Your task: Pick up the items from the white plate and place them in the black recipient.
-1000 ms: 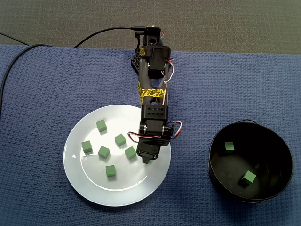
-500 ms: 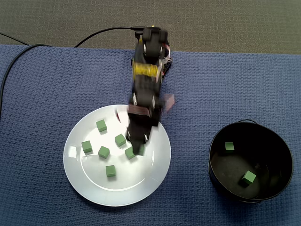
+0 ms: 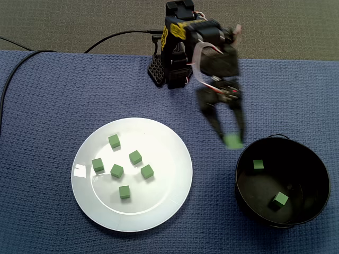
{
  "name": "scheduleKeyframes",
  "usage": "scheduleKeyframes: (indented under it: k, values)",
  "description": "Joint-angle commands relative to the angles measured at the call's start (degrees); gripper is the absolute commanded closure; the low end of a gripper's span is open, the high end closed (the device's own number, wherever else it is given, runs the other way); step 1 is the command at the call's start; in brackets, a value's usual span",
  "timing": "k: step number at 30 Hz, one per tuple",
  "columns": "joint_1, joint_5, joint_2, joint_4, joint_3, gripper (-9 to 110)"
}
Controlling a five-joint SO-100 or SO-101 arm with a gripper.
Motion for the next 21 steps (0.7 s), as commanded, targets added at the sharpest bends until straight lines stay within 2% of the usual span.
scheduleKeyframes:
  k: [1,4,8,12,13,15,17,21]
  values:
    - [-8.00,-15.73,-5.54,-7.56,5.54,102]
    - [-11.34,-21.62,-13.10,-13.36,8.35,102]
    - [-13.10,-24.17,-22.59,-22.68,10.46,102]
    - [-14.59,-20.39,-25.14,-29.97,12.48,100]
    - [-14.68,-17.67,-24.52,-31.03,12.83,94]
    - [-14.15,-13.97,-22.50,-30.50,13.27,81]
    - [-12.92,-16.35,-19.34,-27.25,13.80,73]
    - [-6.86,-23.82,-8.00,-15.29,13.54,76]
